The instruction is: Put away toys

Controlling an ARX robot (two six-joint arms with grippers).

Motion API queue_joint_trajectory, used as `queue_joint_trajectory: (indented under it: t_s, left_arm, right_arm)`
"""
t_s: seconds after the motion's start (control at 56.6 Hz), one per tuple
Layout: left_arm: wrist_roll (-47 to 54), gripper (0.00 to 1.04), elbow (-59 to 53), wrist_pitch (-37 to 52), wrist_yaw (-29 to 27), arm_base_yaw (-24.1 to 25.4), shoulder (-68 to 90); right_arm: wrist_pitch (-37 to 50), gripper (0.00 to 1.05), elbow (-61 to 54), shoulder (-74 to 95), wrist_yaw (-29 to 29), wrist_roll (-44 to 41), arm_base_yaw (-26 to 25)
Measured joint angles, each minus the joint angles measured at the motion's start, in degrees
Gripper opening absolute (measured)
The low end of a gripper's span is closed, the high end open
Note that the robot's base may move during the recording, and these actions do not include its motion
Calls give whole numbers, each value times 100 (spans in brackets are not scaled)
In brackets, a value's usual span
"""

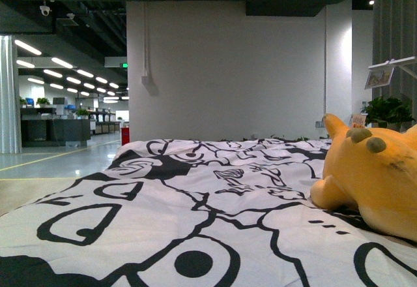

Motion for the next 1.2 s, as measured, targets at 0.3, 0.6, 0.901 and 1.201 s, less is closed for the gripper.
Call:
queue_joint_trajectory:
  t_s: [0.3, 0.6, 0.901, 1.201]
  left_arm:
    - [0, 98, 0, 0, 4, 0, 0]
    - [0, 98, 0, 0, 4, 0, 0]
    - [0, 98, 0, 0, 7, 0, 0]
    - [0, 98, 0, 0, 7, 0, 0]
  right_arm:
    - [1589, 98, 28, 1473, 1274, 835, 59]
    - [4400, 98, 1021, 4465, 1255, 645, 107]
    - [5606, 98, 2135, 6769, 1674, 280, 289]
    - [5906, 98, 3165, 7737, 1991, -367, 358]
